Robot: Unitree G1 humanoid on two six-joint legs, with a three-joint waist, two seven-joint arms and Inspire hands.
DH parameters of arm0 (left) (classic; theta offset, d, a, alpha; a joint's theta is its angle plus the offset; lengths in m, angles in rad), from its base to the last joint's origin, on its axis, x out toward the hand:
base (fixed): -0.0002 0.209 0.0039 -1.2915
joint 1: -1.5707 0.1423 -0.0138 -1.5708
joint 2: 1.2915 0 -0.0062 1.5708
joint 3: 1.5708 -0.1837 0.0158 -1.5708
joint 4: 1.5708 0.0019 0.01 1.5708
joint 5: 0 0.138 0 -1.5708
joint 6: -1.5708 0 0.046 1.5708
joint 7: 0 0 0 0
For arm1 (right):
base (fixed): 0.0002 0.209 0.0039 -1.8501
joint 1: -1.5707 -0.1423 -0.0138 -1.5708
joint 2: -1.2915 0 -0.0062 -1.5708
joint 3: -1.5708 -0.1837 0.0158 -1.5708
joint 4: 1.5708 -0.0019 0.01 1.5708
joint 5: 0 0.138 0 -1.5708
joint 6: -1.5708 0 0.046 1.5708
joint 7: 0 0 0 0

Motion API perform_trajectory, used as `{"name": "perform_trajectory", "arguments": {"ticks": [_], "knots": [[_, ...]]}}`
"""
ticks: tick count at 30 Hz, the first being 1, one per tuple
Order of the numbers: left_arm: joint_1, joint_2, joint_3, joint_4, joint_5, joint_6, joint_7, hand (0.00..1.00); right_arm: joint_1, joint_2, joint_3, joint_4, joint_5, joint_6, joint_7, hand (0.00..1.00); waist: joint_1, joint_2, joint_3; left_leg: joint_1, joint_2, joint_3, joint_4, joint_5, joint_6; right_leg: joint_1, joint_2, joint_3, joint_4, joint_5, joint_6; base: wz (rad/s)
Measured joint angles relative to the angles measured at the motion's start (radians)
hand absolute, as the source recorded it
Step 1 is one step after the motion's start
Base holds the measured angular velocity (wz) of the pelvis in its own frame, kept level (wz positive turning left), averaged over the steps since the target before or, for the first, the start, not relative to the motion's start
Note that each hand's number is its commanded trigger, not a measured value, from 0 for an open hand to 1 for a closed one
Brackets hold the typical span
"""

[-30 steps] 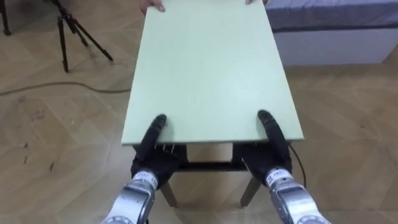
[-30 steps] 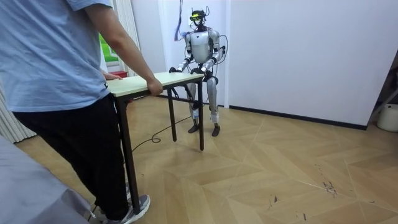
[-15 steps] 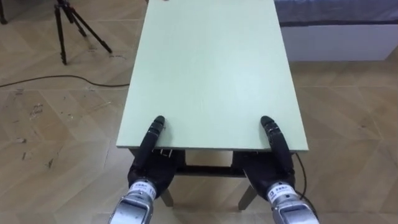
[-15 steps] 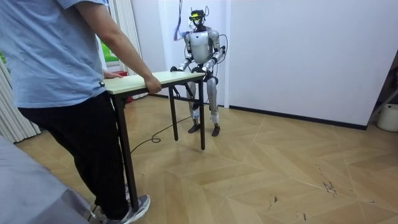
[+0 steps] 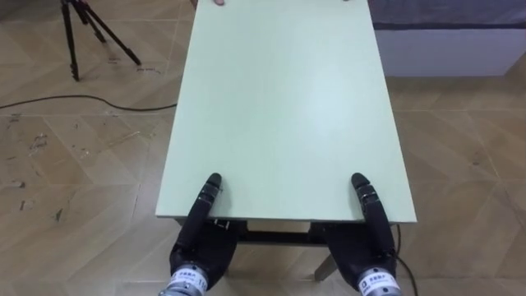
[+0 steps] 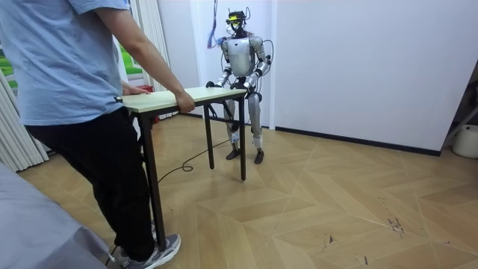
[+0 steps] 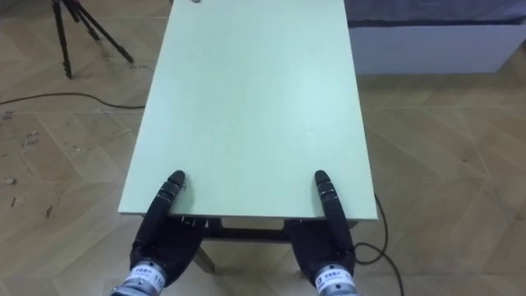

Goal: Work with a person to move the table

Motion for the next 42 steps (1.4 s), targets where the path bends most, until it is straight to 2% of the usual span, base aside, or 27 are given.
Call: {"name": "perform_trajectory", "arguments": {"ticks": [24,26,27,29,30,31,32,33,34,35,36,37,38,39,40,41,42], "knots": [[0.026,0.007,-0.006,-0.004,0.001,-0.012,-0.043,1.0,0.016,-0.001,0.014,0.0,0.001,-0.01,0.023,1.0,-0.009,-0.005,0.0037,-0.003,0.0,0.001,0.002,0.0,0.0,-0.005,0.0,0.001,0.0,-0.001,0.002,0.0],[0.027,0.007,-0.005,-0.004,0.003,-0.015,-0.05,1.0,0.017,-0.001,0.017,0.0,0.004,-0.011,0.028,1.0,-0.009,-0.01,0.0071,-0.007,0.0,0.001,0.006,0.0,0.0,-0.006,0.0,0.006,0.001,-0.005,0.004,0.0],[0.031,0.008,-0.003,-0.004,0.005,-0.018,-0.063,1.0,0.019,-0.001,0.02,0.0,0.007,-0.011,0.035,1.0,-0.009,-0.018,0.0048,-0.019,0.001,0.001,0.016,0.0,0.0,-0.017,-0.001,0.013,0.006,-0.011,0.004,0.0],[0.033,0.013,-0.005,-0.004,0.006,-0.027,-0.078,1.0,0.02,-0.001,0.025,0.0,0.013,-0.011,0.046,1.0,-0.007,-0.027,0.0085,-0.04,0.006,-0.01,0.044,0.0,0.0,-0.044,-0.002,0.014,0.039,-0.015,0.0,0.0],[0.037,0.014,-0.008,-0.004,0.012,-0.031,-0.08,1.0,0.024,-0.004,0.028,0.001,0.016,-0.011,0.048,1.0,-0.009,-0.027,0.0086,-0.048,0.014,-0.035,0.063,0.0,0.0,-0.06,-0.002,0.008,0.082,-0.017,-0.005,0.11],[0.041,0.015,-0.015,-0.004,0.018,-0.036,-0.081,1.0,0.033,-0.005,0.029,0.003,0.02,-0.011,0.054,1.0,-0.008,-0.026,0.0091,-0.048,0.026,-0.069,0.077,0.0,-0.001,-0.087,-0.004,0.003,0.157,-0.026,-0.018,0.16],[0.048,0.029,-0.026,-0.004,0.018,-0.047,-0.084,1.0,0.046,-0.003,0.032,0.01,0.022,-0.009,0.065,1.0,-0.009,-0.031,0.011,-0.047,0.038,-0.128,0.093,-0.001,-0.002,-0.123,0.017,0.015,0.169,-0.069,-0.039,0.1],[0.053,0.033,-0.029,-0.006,0.018,-0.054,-0.09,1.0,0.05,-0.002,0.037,0.01,0.022,-0.006,0.068,1.0,-0.003,-0.039,0.0097,-0.055,0.041,-0.145,0.106,-0.003,-0.007,-0.134,0.037,0.031,0.12,-0.067,-0.055,0.0],[0.071,0.048,-0.025,-0.029,0.016,-0.059,-0.099,1.0,0.056,-0.001,0.053,0.008,0.022,-0.009,0.085,1.0,0.008,-0.057,0.0054,-0.081,0.045,-0.131,0.144,-0.026,-0.045,-0.158,0.054,0.042,0.045,0.008,-0.089,0.0],[0.078,0.048,-0.025,-0.032,0.016,-0.058,-0.103,1.0,0.06,-0.008,0.059,0.007,0.022,-0.017,0.094,1.0,0.007,-0.051,0.0076,-0.089,0.055,-0.126,0.166,-0.047,-0.071,-0.174,0.06,0.036,0.068,0.002,-0.087,0.06],[0.09,0.05,-0.026,-0.032,0.019,-0.05,-0.105,1.0,0.064,-0.014,0.068,0.015,0.022,-0.03,0.098,1.0,0.008,-0.04,0.0081,-0.097,0.077,-0.106,0.189,-0.056,-0.084,-0.179,0.072,0.026,0.095,-0.008,-0.104,0.0],[0.099,0.053,-0.028,-0.038,0.018,-0.048,-0.108,1.0,0.067,-0.021,0.071,0.015,0.022,-0.031,0.105,1.0,0.018,-0.04,0.0072,-0.103,0.087,-0.099,0.194,-0.049,-0.095,-0.19,0.084,0.021,0.106,-0.016,-0.117,0.0],[0.099,0.053,-0.028,-0.041,0.016,-0.049,-0.11,1.0,0.06,-0.026,0.071,0.015,0.017,-0.031,0.111,1.0,0.02,-0.041,0.0064,-0.113,0.088,-0.112,0.191,-0.042,-0.109,-0.202,0.091,0.015,0.099,-0.024,-0.134,-0.09],[0.099,0.051,-0.026,-0.043,0.014,-0.049,-0.111,1.0,0.052,-0.028,0.071,0.016,0.012,-0.031,0.111,1.0,0.02,-0.043,0.0062,-0.118,0.092,-0.114,0.196,-0.039,-0.116,-0.219,0.09,0.013,0.098,-0.026,-0.143,-0.19],[0.101,0.045,-0.026,-0.043,0.006,-0.049,-0.112,1.0,0.038,-0.034,0.07,0.018,0.002,-0.031,0.11,1.0,0.029,-0.041,0.0062,-0.143,0.124,-0.092,0.312,-0.043,-0.116,-0.23,0.094,0.005,0.106,-0.037,-0.16,-0.32],[0.105,0.042,-0.027,-0.043,-0.003,-0.049,-0.112,1.0,0.037,-0.039,0.072,0.02,0.001,-0.031,0.11,1.0,0.036,-0.035,0.0051,-0.144,0.15,-0.075,0.402,-0.04,-0.115,-0.229,0.101,-0.003,0.11,-0.041,-0.168,-0.24],[0.109,0.044,-0.034,-0.043,-0.014,-0.049,-0.112,1.0,0.039,-0.046,0.073,0.019,0.002,-0.034,0.11,1.0,0.034,-0.024,-0.0006,-0.137,0.195,-0.079,0.535,-0.027,-0.113,-0.231,0.112,-0.017,0.125,-0.051,-0.182,0.18]]}}
